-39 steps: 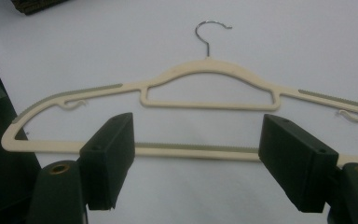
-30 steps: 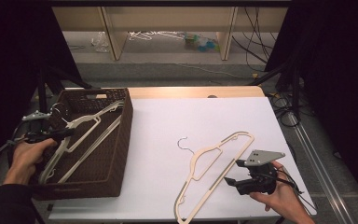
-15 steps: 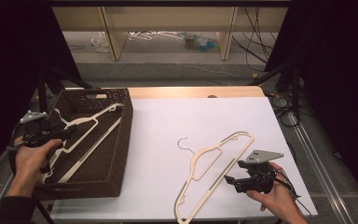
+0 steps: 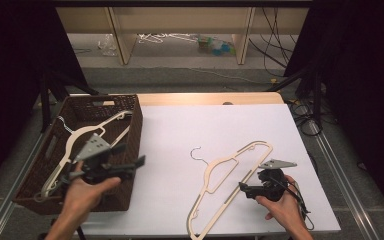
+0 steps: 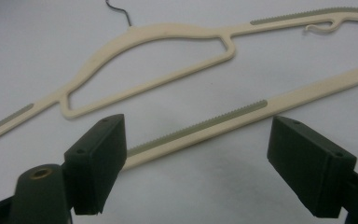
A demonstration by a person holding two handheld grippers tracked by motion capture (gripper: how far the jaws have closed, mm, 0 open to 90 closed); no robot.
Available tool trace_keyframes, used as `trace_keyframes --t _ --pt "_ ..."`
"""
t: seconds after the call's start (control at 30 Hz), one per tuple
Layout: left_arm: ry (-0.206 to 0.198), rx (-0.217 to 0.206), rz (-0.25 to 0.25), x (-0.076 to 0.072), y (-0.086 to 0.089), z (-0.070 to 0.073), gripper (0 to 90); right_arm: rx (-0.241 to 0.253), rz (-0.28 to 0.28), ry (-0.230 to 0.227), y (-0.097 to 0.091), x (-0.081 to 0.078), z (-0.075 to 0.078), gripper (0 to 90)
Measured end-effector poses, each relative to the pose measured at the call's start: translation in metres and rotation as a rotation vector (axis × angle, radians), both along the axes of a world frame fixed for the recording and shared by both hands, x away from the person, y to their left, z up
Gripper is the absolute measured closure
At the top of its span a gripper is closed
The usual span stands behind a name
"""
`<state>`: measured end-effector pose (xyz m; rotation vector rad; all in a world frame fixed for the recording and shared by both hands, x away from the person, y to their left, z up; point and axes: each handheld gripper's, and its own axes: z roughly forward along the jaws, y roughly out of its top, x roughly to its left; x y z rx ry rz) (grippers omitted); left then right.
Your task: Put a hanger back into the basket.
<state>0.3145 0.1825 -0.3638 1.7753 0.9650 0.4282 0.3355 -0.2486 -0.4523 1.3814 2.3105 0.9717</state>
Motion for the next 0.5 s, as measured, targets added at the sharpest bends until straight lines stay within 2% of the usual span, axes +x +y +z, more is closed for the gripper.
trace_keyframes --t 0.03,0.1,0.13,0.23,0.27,0.33,0.37,0.43,0.5 --pt "0.009 0.002 -0.04 -0.004 -0.012 -0.005 19.5 0.001 -0.019 0.006 0.002 0.001 -0.002 20.3" --pt "0.009 -0.008 -0.091 -0.013 -0.032 -0.017 18.9 -0.012 -0.012 0.017 0.004 0.005 -0.007 20.2" --pt "0.009 -0.008 -0.091 -0.013 -0.032 -0.017 18.2 -0.012 -0.012 0.017 0.004 0.005 -0.007 20.2" --pt "0.011 0.0 -0.133 -0.02 -0.047 -0.032 17.6 -0.019 -0.017 0.031 0.008 0.008 -0.009 19.8" --pt "0.014 0.033 -0.176 -0.022 -0.054 -0.043 17.5 -0.029 -0.021 0.034 0.011 0.009 -0.011 19.6" --pt "0.023 0.061 -0.188 -0.023 -0.059 -0.054 17.4 -0.026 -0.031 0.042 0.014 0.01 -0.012 19.6" --pt "0.023 0.061 -0.188 -0.023 -0.059 -0.054 17.3 -0.026 -0.031 0.042 0.014 0.01 -0.012 19.6" --pt "0.037 0.077 -0.199 -0.025 -0.062 -0.064 17.3 -0.049 -0.031 0.039 0.016 0.012 -0.014 19.3" --pt "0.03 0.09 -0.214 -0.027 -0.063 -0.069 17.3 -0.057 -0.017 0.048 0.018 0.013 -0.015 18.8"
